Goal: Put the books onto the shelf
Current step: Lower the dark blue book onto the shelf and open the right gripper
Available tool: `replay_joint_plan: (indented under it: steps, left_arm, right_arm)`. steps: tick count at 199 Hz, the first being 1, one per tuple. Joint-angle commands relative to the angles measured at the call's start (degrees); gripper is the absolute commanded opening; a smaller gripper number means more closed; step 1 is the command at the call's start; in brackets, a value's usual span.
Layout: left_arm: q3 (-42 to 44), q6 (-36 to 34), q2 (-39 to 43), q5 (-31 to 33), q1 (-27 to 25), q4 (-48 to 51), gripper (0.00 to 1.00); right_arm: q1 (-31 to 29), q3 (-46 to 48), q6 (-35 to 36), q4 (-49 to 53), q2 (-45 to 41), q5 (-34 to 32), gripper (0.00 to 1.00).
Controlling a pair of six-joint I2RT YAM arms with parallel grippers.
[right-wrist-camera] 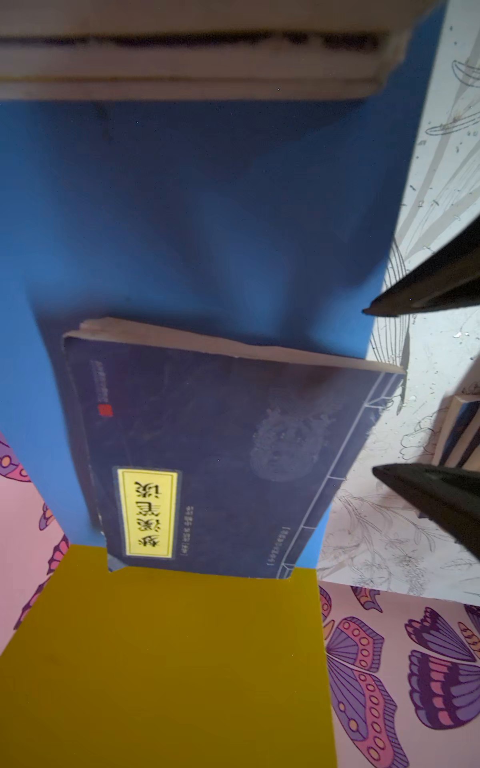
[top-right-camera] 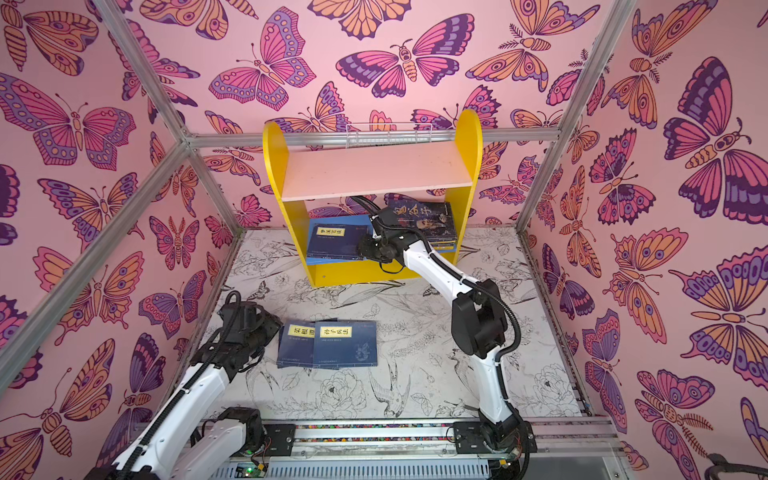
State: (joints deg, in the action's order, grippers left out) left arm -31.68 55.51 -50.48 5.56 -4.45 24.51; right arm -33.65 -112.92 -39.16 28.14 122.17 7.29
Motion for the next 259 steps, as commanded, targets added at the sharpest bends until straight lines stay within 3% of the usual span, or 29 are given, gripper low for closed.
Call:
replay_joint_plan:
  steps: [1,77,131,204,259]
  left_arm:
    - [-0.83,-1.17,0.10,-0.38,0.32,0.89,0.69]
    - [-0.51,-1.45,-0.35,-1.41,0.23,0.89,0.68]
    - [-0.15,-1.38,-0.77,-2.30,0.27,0.89,0.68]
    - [-0.05,-1.45,-1.50,-2.84,0.29,0.27,0.68]
    - [-0.22,-1.72,-1.03,-2.57,0.28,0.34,0.68]
  right_arm:
    - [-0.61,-3.61,-1.34,-0.84,3.20,-4.56,0.54]
    - [-0.70,-8.64,0.18,-7.99,9.89,-4.04,0.53]
    - [-1.07,-11.97,4.24,-12.80,12.22,-5.11,0.58]
    - [-3.95,-9.33,7.50,-17.23,10.09,3.30,0.61]
    - [-4.22,-0.24,12.75,-17.35,-0.76,-7.81,0.67]
